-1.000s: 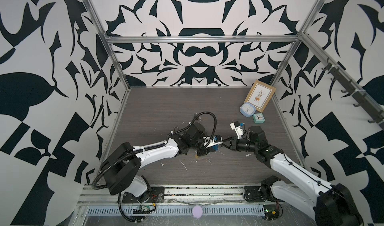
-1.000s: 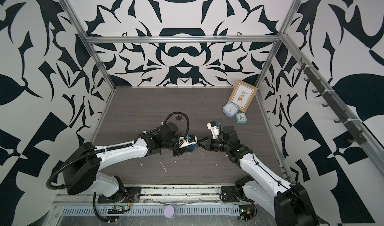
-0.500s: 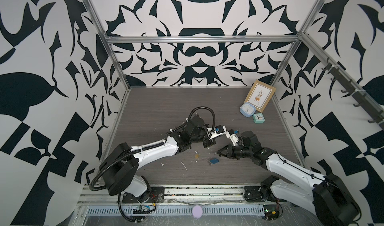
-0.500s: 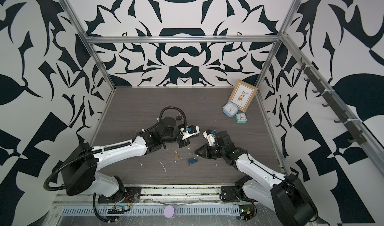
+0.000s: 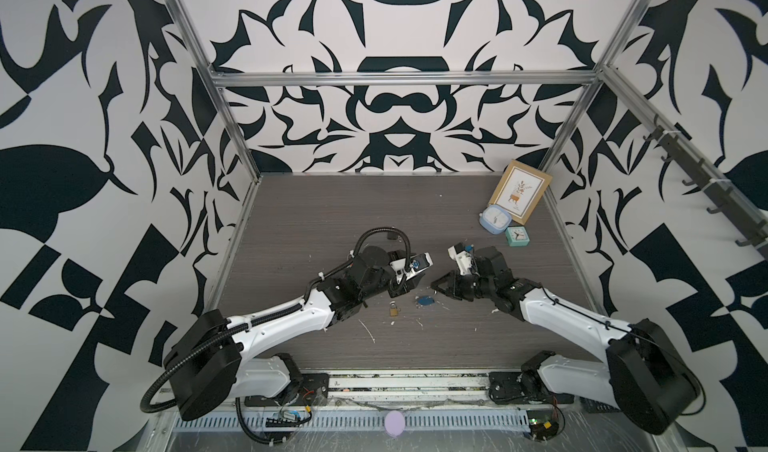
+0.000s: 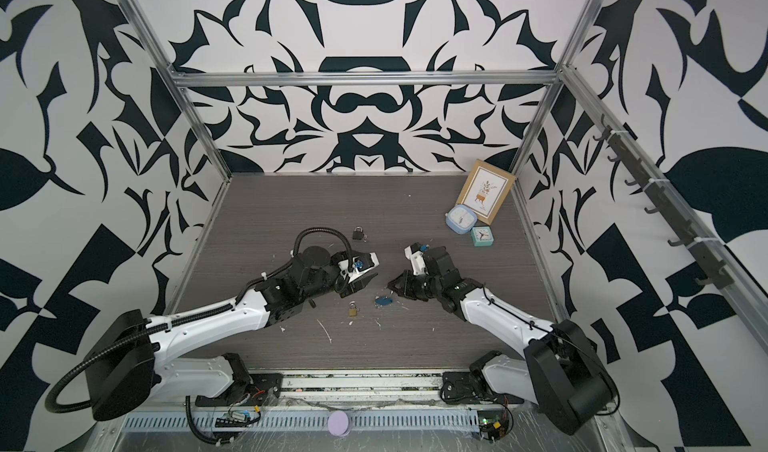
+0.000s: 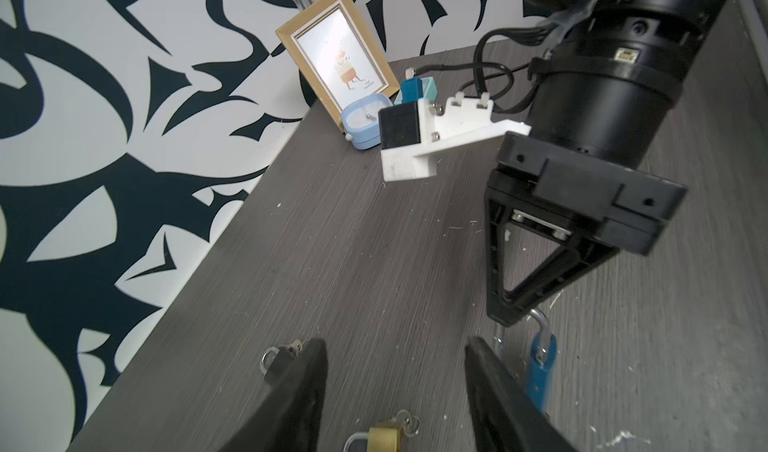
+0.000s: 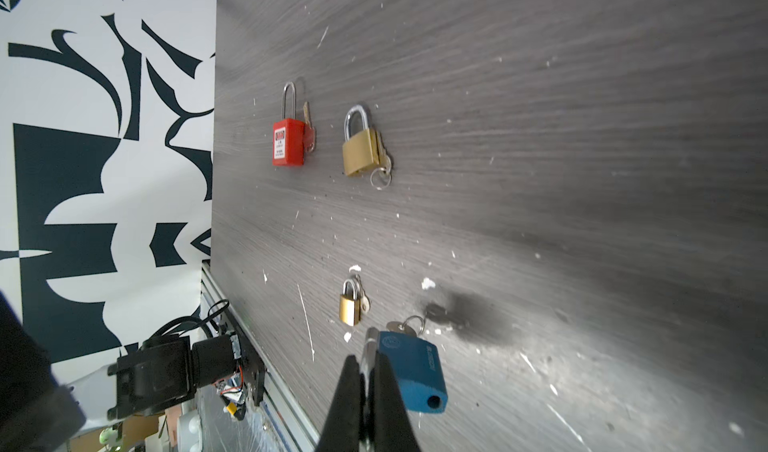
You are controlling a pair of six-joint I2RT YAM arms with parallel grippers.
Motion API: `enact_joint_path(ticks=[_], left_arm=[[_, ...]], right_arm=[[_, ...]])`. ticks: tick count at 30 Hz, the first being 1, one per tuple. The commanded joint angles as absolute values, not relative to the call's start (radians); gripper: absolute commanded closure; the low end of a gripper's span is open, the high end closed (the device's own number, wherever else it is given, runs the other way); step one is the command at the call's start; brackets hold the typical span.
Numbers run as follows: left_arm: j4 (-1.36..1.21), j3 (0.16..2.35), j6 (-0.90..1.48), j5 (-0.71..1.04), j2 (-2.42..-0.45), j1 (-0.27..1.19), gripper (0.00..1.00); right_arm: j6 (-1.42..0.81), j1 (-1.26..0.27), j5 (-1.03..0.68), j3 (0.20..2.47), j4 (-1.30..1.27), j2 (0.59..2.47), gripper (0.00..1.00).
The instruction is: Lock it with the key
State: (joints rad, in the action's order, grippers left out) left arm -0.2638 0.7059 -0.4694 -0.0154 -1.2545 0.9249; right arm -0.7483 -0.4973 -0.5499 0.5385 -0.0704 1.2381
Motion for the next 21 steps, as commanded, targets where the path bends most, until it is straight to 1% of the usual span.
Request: enact_joint_path(ticks=[1,8,17,21], left_arm=[[-0.248,0.674,-0.456,-0.063,-1.215,0.92,0.42],[-0.202,0.654,-0.443,-0.034,-1.196,0.921,0.41],[-0.125,0.691,-0.462,0.041,-1.213,0.922,0.41],[-0.063,0.717,-0.465,0.079,-1.224,0.922,0.41]], right_arm=[[-0.688,-0.495,-0.553,0.606,-0.153,1.279,1.0],[-0.672,-0.497,-0.599,0.559,-0.181,1.341,1.0],[-0.684,-0.497,-0.565,0.43,-0.147,1.236,1.0],[-0.687,-0.496,-0.56,0.408,-0.149,1.233,1.0]])
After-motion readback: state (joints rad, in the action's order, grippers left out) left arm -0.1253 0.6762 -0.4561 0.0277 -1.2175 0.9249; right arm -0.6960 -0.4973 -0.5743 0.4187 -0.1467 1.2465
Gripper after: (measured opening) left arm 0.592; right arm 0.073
